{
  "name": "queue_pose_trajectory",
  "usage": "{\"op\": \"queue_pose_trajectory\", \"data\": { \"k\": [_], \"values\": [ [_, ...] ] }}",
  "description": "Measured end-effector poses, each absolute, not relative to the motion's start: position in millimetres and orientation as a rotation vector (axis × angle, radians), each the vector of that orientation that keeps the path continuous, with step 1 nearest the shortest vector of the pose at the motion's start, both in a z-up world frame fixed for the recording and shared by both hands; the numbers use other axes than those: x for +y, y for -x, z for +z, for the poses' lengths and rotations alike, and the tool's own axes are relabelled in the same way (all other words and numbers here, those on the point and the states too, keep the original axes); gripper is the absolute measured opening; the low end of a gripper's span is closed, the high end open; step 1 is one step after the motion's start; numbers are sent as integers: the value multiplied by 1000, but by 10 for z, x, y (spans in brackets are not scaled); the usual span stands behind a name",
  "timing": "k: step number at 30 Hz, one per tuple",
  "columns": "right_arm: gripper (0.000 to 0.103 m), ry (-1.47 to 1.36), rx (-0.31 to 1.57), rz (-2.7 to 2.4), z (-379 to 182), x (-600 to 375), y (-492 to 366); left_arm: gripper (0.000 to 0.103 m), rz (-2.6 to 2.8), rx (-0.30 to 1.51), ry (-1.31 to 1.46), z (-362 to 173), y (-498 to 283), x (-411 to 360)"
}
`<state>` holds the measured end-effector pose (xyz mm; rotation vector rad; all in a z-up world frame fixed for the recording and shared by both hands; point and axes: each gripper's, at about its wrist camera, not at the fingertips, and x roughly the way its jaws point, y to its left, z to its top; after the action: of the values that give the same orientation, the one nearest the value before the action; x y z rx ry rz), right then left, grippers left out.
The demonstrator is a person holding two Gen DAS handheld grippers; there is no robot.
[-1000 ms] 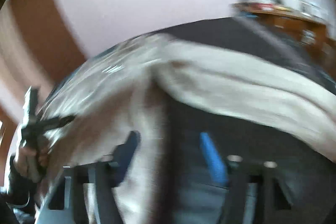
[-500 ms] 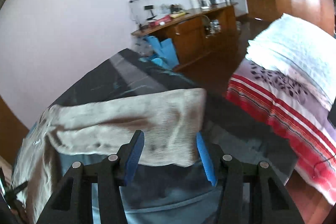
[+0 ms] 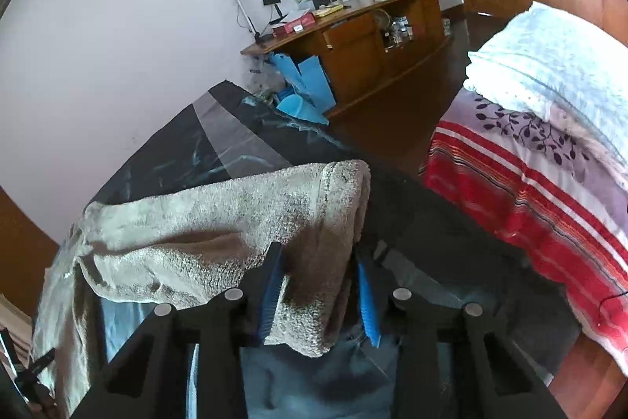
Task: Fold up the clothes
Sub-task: 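Grasp the fleece sleeve cuff with the right gripper and lift it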
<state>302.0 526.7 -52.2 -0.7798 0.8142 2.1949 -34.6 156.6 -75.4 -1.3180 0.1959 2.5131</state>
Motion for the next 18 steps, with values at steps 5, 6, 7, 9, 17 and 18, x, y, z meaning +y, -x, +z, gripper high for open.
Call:
{"op": "queue_pose_trajectory", "data": {
  "k": [5, 6, 7, 9, 17, 18],
  "values": [
    [15, 765, 801, 2221, -484, 5235, -3014, 103, 2510, 198, 1317, -753, 330, 1580],
    [12, 751, 799, 2238, -448, 5217, -3011, 103, 2510, 198, 1316, -750, 320, 1585],
    [11, 745, 794, 2248, -415, 5203, -3003, 103, 2509, 198, 1316, -751, 321, 1586],
    [10, 728, 788, 2275, -335, 5164, -2974, 103, 2509, 197, 1316, -752, 321, 1588],
    [9, 697, 773, 2371, -102, 4960, -2779, 103, 2505, 194, 1317, -756, 334, 1595],
    [9, 707, 759, 2377, -90, 4924, -2738, 103, 2505, 194, 1317, -755, 332, 1593]
  ]
}}
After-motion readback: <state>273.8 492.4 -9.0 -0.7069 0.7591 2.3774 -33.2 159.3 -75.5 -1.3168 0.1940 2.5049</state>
